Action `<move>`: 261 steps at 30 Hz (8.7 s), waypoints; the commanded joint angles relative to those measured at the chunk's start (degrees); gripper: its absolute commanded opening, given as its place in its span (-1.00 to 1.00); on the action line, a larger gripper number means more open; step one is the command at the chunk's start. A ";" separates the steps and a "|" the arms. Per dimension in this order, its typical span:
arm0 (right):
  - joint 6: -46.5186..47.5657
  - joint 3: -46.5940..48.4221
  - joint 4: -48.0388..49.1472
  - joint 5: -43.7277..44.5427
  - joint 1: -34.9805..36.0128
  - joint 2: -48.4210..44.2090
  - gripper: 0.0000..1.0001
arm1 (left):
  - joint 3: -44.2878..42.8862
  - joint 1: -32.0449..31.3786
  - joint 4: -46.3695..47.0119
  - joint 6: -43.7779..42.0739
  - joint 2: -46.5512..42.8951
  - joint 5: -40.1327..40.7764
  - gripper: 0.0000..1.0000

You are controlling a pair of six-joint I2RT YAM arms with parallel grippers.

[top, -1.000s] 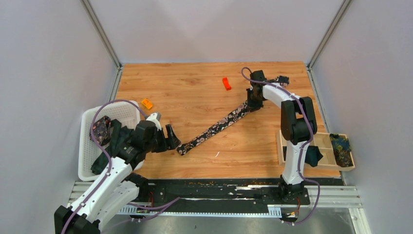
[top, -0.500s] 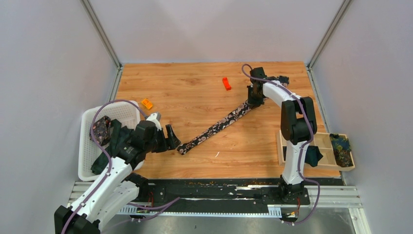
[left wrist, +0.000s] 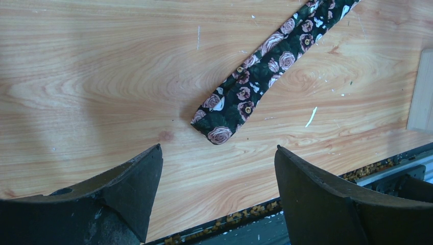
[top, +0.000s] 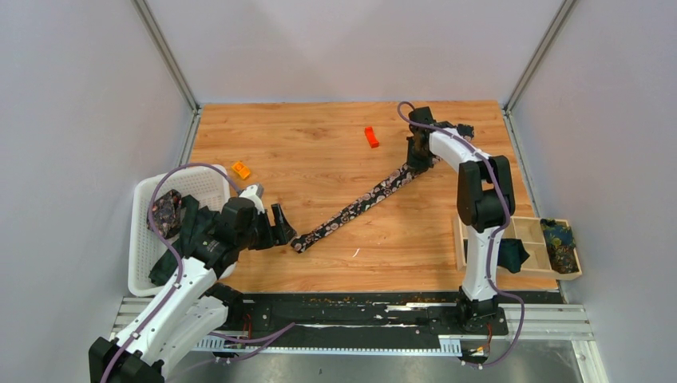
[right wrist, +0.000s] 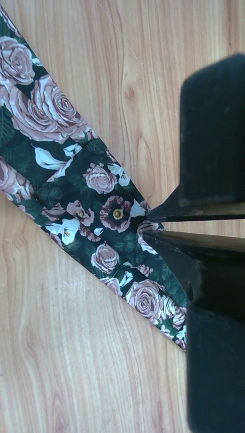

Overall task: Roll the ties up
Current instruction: Flatten out the tie at the center of the board, then roll the tie at the center of the board.

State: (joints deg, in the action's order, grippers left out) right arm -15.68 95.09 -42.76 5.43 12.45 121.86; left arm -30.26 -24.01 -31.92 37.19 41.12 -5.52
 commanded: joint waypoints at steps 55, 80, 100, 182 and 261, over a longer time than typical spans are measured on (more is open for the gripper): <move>-3.18 9.50 -3.41 6.72 -1.65 6.87 -0.74 | -0.75 -0.16 0.27 -0.15 -0.25 -1.54 0.73; -2.21 -20.35 5.86 -6.47 -0.14 -25.74 -0.10 | 11.41 -2.53 16.82 14.12 2.29 -3.95 0.46; -5.74 -43.91 12.84 -12.10 6.72 -48.59 -0.13 | 18.25 -2.62 33.26 21.70 10.55 1.43 -0.01; -13.89 -17.89 31.20 -15.41 46.00 -11.06 -0.76 | 15.83 -4.73 13.20 14.45 -1.61 6.97 -0.45; -17.42 -18.04 22.82 -0.80 48.61 -9.47 -0.86 | 10.40 -4.77 10.43 14.43 -3.01 9.26 -1.00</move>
State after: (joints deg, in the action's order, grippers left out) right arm -32.95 75.90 -15.62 1.72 60.73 115.00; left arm -16.58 -28.80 -18.94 53.23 39.68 1.61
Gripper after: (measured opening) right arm 0.071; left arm 0.010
